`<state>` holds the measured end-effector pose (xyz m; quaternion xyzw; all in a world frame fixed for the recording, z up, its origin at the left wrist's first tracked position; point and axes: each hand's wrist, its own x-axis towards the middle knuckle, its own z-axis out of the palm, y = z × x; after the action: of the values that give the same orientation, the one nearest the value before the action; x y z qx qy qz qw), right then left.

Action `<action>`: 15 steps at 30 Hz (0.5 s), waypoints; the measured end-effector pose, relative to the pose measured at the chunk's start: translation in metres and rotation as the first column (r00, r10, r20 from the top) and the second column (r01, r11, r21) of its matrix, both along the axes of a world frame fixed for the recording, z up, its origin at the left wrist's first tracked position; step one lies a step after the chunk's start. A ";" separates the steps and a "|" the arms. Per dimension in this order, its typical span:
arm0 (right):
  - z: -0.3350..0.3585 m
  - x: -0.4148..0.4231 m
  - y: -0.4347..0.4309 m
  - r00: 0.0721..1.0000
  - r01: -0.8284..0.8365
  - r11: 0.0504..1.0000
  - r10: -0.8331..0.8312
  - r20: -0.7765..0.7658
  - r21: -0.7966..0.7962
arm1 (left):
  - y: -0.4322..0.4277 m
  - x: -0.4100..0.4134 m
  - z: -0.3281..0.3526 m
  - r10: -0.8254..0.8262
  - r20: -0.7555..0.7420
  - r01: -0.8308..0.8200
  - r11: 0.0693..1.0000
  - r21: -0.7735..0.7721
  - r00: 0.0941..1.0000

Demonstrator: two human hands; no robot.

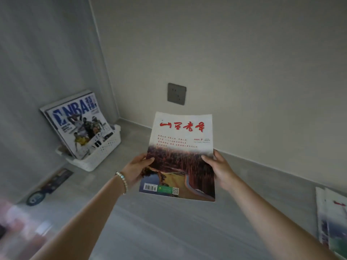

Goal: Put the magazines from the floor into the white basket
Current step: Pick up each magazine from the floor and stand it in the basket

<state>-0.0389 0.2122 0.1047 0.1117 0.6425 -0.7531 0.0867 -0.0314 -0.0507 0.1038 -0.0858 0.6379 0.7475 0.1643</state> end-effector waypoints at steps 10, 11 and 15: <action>0.063 -0.076 -0.208 0.969 -0.155 0.981 0.174 -0.177 0.114 | -0.187 -0.028 0.061 0.411 -0.238 -0.449 0.883 -0.135 0.880; 0.068 -0.084 -0.224 0.962 -0.157 0.979 0.181 -0.207 0.127 | -0.200 -0.030 0.065 0.424 -0.249 -0.464 0.876 -0.132 0.871; 0.081 -0.125 -0.275 0.928 -0.179 0.963 0.233 -0.289 0.201 | -0.243 -0.043 0.077 0.520 -0.297 -0.564 0.821 -0.084 0.801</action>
<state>-0.1642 -0.0627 0.1862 -0.0693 0.7185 -0.6899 0.0537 -0.0742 -0.2940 0.1808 -0.1796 0.6628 0.7113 -0.1501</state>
